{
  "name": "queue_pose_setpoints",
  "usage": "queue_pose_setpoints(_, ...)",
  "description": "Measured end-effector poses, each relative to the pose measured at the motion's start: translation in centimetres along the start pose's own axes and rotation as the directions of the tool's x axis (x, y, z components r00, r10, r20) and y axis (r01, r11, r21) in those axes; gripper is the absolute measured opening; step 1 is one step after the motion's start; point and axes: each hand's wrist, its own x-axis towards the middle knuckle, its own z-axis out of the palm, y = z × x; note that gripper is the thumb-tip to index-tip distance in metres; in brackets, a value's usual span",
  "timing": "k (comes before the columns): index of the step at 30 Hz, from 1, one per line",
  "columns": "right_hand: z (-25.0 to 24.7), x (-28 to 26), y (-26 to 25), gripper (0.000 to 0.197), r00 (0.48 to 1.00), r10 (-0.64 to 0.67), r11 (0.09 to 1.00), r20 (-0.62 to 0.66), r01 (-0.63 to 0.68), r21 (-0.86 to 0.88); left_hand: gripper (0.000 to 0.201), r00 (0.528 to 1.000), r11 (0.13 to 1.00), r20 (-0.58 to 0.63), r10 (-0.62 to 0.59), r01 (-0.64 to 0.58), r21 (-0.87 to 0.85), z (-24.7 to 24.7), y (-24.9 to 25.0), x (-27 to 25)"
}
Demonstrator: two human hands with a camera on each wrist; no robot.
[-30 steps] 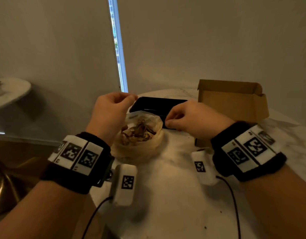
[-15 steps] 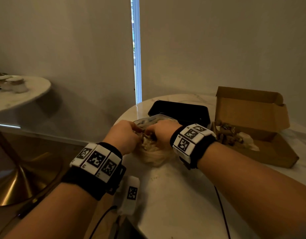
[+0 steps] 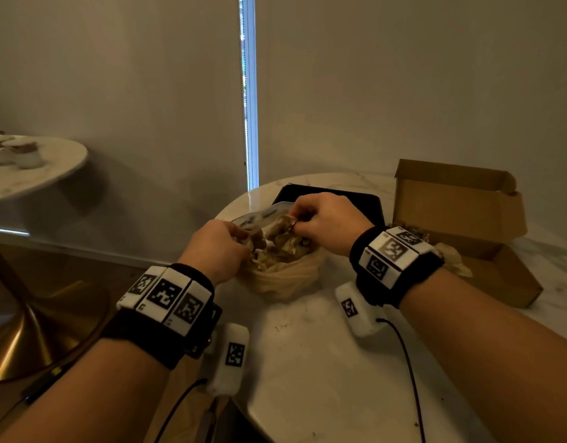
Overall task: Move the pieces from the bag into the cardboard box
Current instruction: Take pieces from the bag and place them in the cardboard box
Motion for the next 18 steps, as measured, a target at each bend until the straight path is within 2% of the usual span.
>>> queue_pose_setpoints(7, -0.7, -0.5, -0.1, 0.007, 0.995, -0.048, 0.996, -0.088, 0.055, 0.076, 0.030, 1.000, 0.999, -0.004, 0.009, -0.009, 0.043, 0.1, 0.1, -0.2)
queue_pose_setpoints(13, -1.2, -0.2, -0.5, 0.011, 0.982, -0.064, 0.980, -0.179, 0.095, 0.172, 0.031, 1.000, 0.998, 0.013, 0.011, -0.012, 0.064, 0.0, 0.3, -0.2)
queue_pose_setpoints(18, -2.5, -0.2, -1.0, 0.008, 0.965, -0.064, 0.964, -0.254, 0.125, 0.233, 0.018, 1.000, 1.000, 0.018, 0.003, -0.003, 0.006, 0.2, 0.7, -0.1)
